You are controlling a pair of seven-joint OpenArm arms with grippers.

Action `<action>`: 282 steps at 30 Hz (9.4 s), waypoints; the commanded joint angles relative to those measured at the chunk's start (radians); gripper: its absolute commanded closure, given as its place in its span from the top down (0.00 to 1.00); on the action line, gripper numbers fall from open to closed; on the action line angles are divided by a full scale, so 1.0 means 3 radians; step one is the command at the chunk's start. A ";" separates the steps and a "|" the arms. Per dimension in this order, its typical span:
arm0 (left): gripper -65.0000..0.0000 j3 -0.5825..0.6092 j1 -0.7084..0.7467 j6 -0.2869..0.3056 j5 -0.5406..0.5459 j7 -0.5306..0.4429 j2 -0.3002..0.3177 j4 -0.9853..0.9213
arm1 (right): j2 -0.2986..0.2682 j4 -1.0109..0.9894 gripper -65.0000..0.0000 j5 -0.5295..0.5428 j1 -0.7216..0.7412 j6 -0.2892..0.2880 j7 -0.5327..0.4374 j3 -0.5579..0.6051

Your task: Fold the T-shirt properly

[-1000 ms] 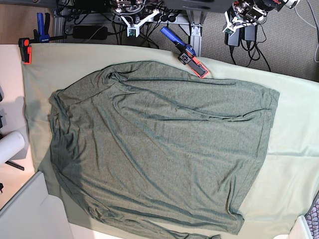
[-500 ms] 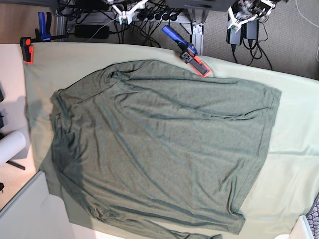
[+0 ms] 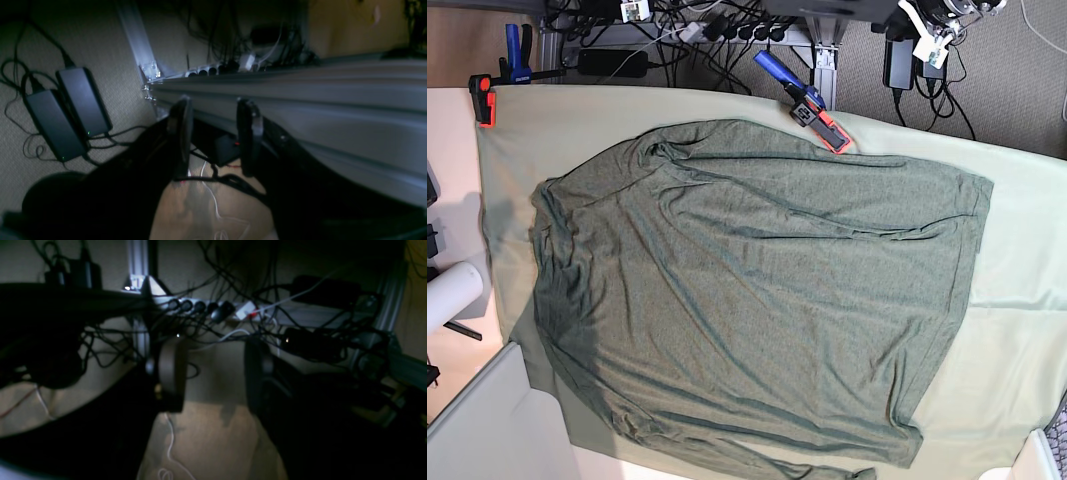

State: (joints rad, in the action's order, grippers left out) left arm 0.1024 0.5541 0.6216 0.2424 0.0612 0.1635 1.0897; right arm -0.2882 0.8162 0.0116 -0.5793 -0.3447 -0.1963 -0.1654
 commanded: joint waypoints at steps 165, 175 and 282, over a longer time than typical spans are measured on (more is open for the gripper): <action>0.00 -0.1583 -0.0505 0.0255 0.1776 0.1764 0.0436 0.1729 | 0.0182 0.2438 0.00 0.1319 0.0829 0.0290 0.1780 -0.1118; 0.00 -0.1686 -0.0239 0.0255 0.2073 0.1968 0.0435 0.2355 | 0.0127 0.2618 0.00 0.1512 0.0830 0.0289 0.1954 -0.1181; 0.07 -0.0617 -0.1377 0.0136 0.0958 0.2252 0.0371 0.1670 | 0.0137 0.2694 0.00 0.1469 0.1560 0.0276 0.1993 -0.1432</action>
State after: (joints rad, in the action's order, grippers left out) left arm -0.0803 0.1497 0.6483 0.5186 0.7467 0.2665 1.5772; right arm -0.2302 1.6108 0.4412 -0.1192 -0.2615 0.4282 -0.5903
